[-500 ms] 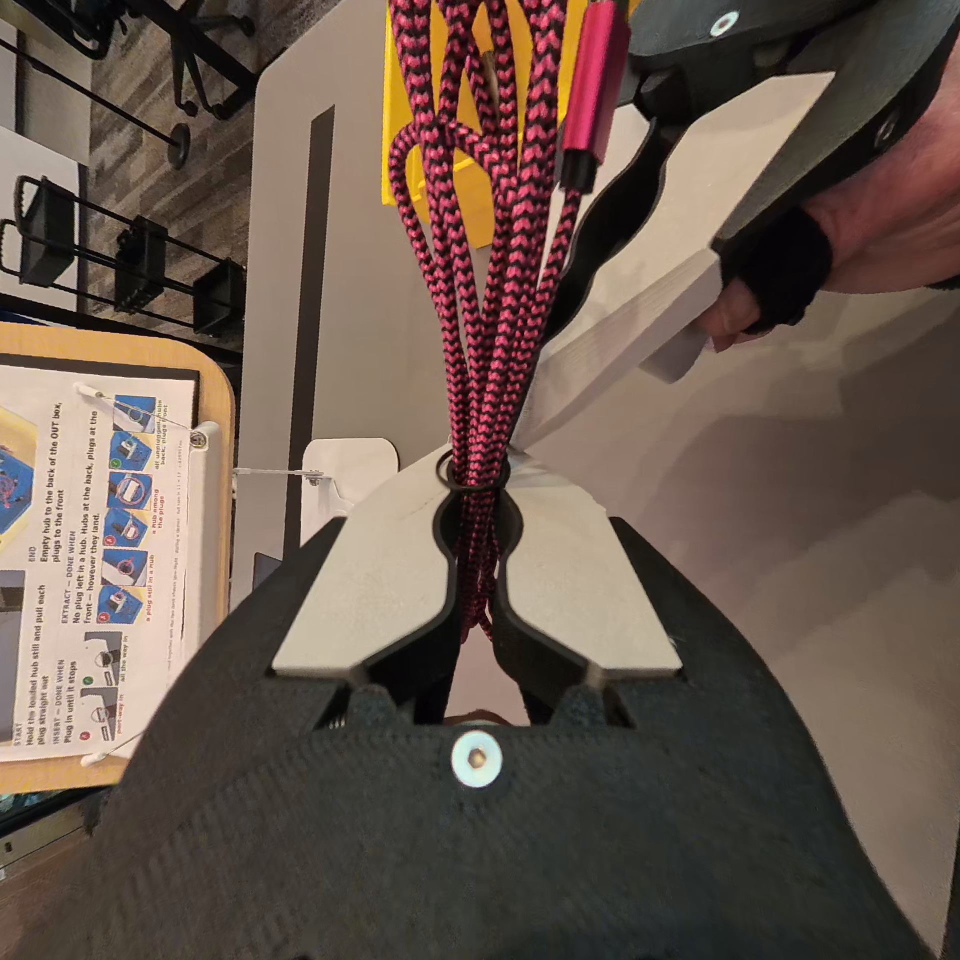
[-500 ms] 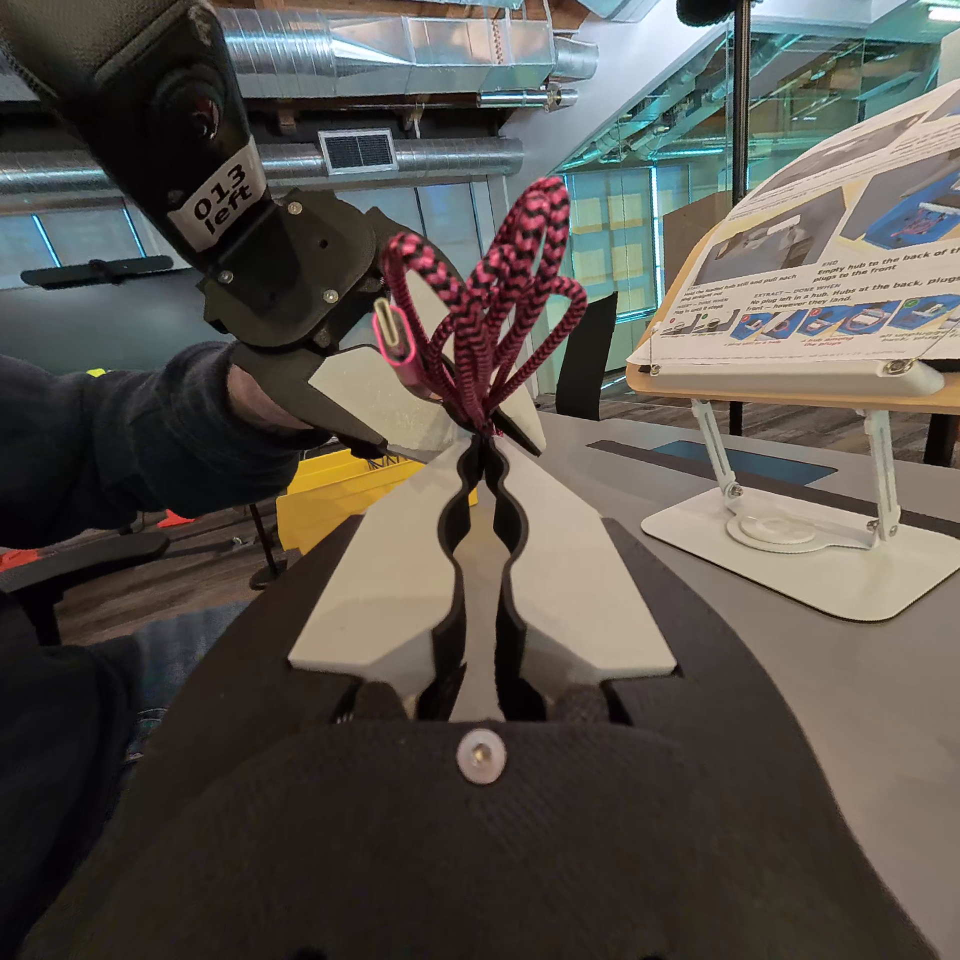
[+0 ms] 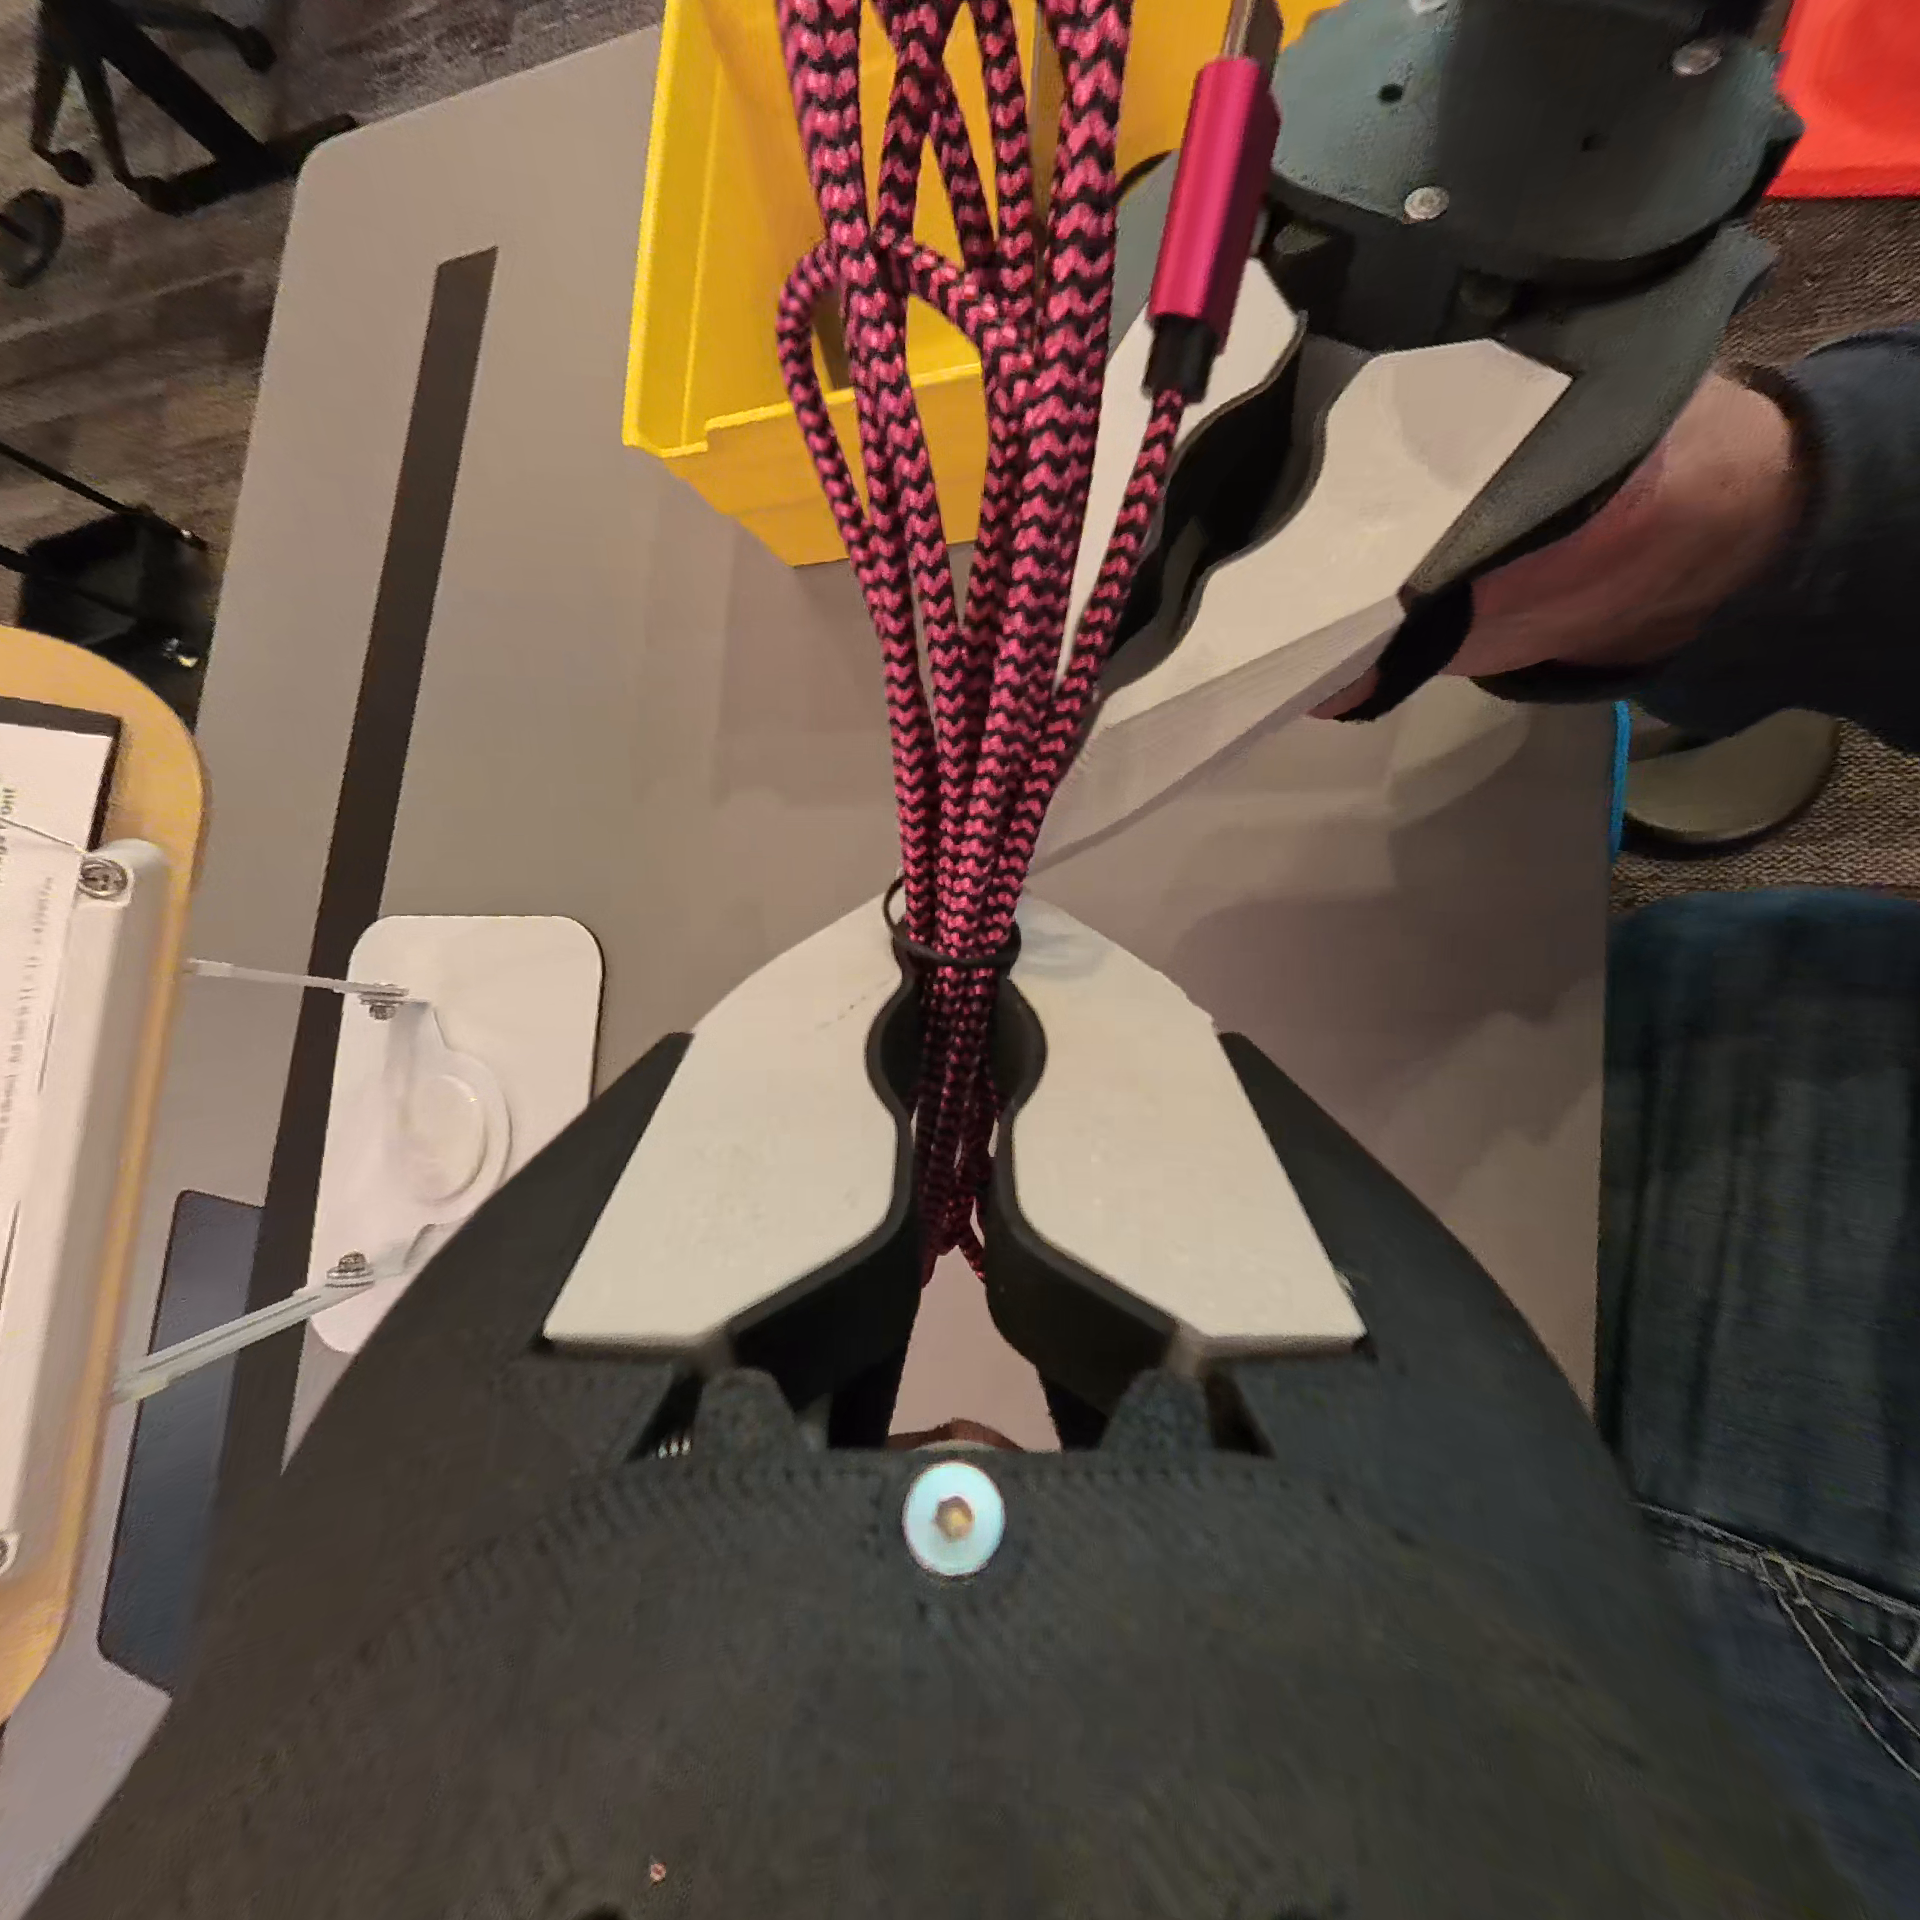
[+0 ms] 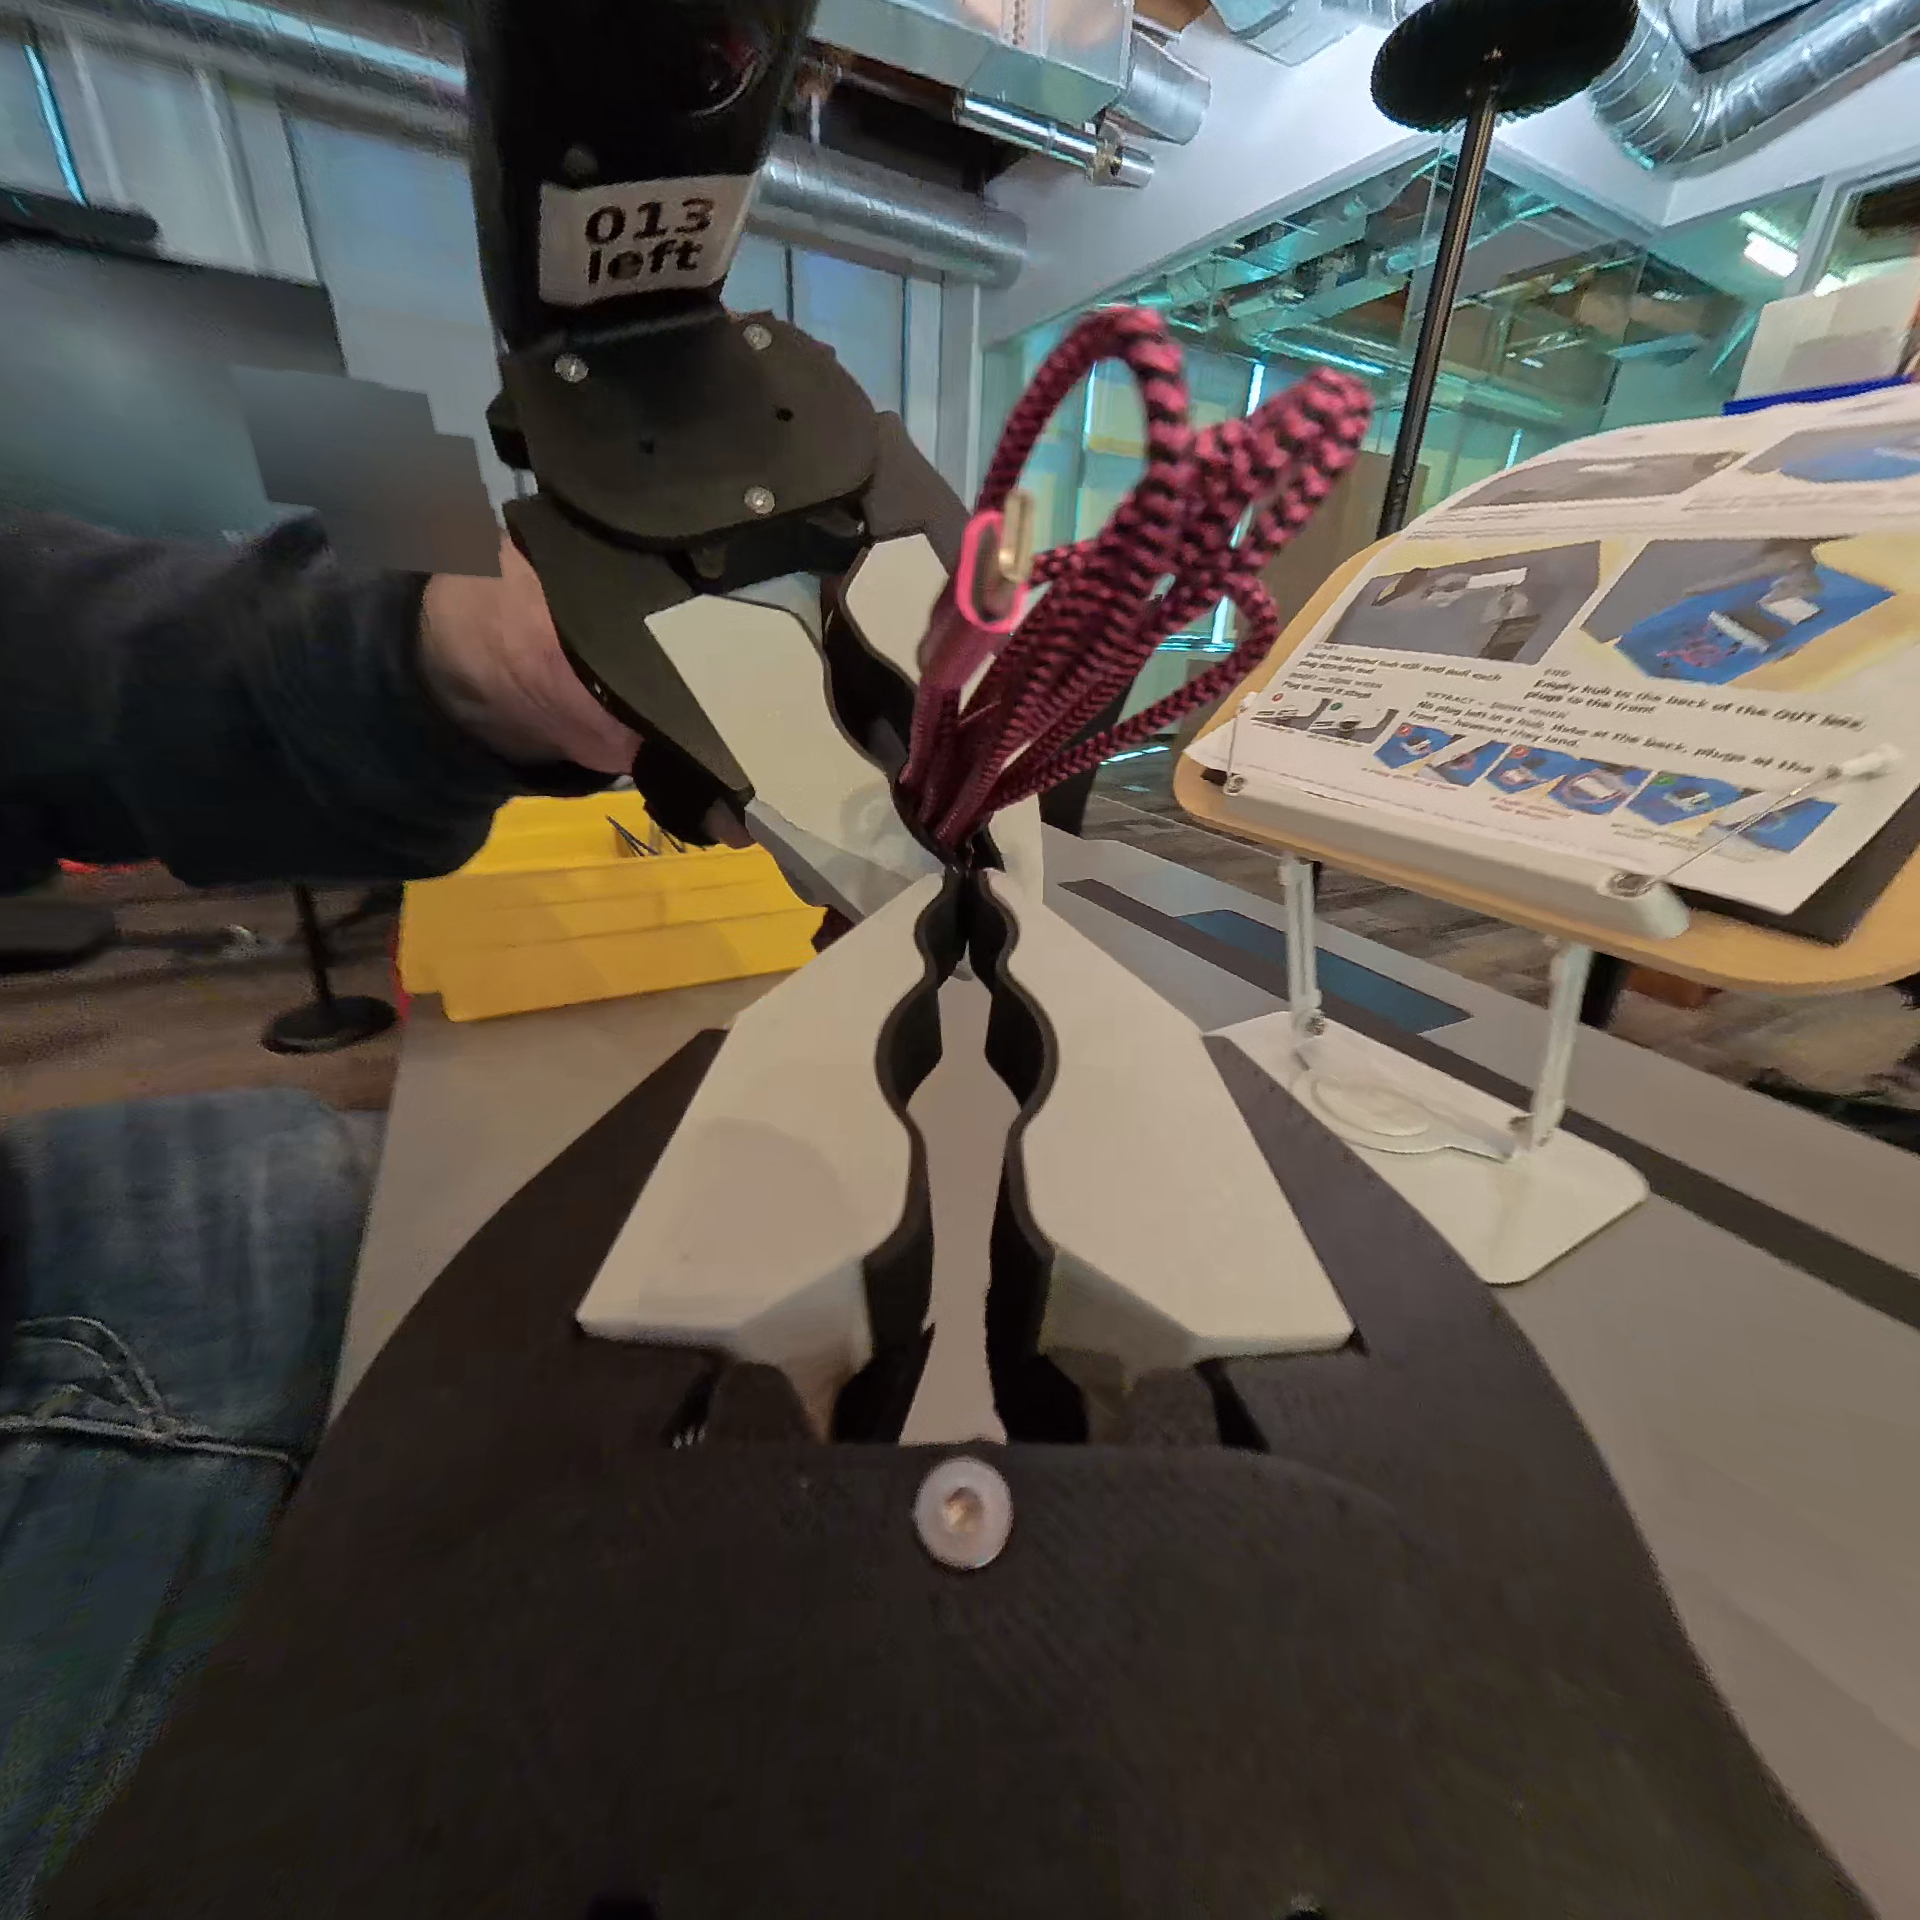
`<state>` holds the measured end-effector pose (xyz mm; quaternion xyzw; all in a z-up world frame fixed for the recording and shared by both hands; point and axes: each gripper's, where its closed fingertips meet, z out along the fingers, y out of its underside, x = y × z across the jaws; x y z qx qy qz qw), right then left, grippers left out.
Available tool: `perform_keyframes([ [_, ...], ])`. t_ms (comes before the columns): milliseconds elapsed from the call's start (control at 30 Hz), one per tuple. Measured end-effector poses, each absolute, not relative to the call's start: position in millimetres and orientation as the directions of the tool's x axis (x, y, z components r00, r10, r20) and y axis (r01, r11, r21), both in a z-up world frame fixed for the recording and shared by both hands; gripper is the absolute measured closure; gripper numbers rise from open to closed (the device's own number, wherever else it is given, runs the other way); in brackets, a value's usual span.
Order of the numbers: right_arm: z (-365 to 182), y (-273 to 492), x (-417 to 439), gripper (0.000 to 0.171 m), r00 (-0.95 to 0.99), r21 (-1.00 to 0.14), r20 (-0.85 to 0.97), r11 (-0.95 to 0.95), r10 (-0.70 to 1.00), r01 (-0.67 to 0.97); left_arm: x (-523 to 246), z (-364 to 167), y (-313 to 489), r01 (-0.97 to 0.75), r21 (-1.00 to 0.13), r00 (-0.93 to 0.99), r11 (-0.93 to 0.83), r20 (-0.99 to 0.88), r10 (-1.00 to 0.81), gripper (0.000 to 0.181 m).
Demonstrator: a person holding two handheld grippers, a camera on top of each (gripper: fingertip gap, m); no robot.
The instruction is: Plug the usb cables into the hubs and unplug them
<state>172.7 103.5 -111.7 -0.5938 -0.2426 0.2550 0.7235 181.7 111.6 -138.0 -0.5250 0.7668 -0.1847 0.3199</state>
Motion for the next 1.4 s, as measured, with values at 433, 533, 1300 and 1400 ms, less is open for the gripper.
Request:
perform_keyframes([
  [433,-114,103,165,0.171,0.780,-0.888,0.455,0.290,0.431,0.358,171,-139,99,-0.718,-0.673,-0.268,0.180,0.029,-0.963,0.173],
  [533,-115,106,164,0.171,0.712,-0.783,0.621,0.293,0.328,0.548,167,-140,99,-0.744,-0.654,-0.254,0.134,0.091,-0.963,0.174],
  [1300,-96,96,144,0.171,0.624,-0.997,-0.003,0.048,0.781,-0.064,149,-121,94,-0.652,-0.678,-0.397,0.338,-0.074,-0.915,0.174],
  [1400,-97,93,139,0.171,0.411,-0.931,-0.294,-0.161,0.863,-0.327,147,-122,94,-0.621,-0.663,-0.435,0.419,-0.154,-0.887,0.174],
])
